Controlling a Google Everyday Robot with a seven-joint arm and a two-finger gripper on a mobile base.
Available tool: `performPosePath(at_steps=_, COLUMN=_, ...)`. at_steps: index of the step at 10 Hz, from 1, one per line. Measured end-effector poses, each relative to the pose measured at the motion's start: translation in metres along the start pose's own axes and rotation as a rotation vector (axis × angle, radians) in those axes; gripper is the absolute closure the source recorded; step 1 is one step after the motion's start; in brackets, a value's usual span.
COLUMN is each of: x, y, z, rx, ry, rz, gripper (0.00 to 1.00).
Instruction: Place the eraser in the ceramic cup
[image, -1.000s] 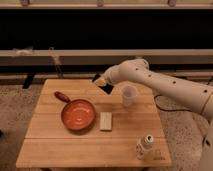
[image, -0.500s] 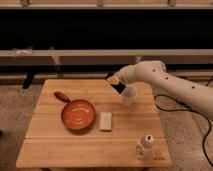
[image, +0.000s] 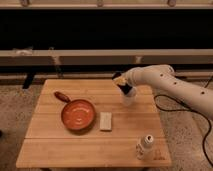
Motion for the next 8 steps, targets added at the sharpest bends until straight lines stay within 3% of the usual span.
performPosePath(at_steps=3, x=0.004, y=-0.006, z=0.008, rx=0.046, ry=-0.023, rz=0.020, gripper=0.69)
performPosePath(at_steps=6, x=0.015, y=-0.014, z=0.013, rx=0.072, ry=-0.010, rz=0.046, gripper=0.36)
performPosePath(at_steps=8, x=0.022, y=-0.016, z=0.017, rx=0.082, ry=0.005, rz=0.051, gripper=0.22)
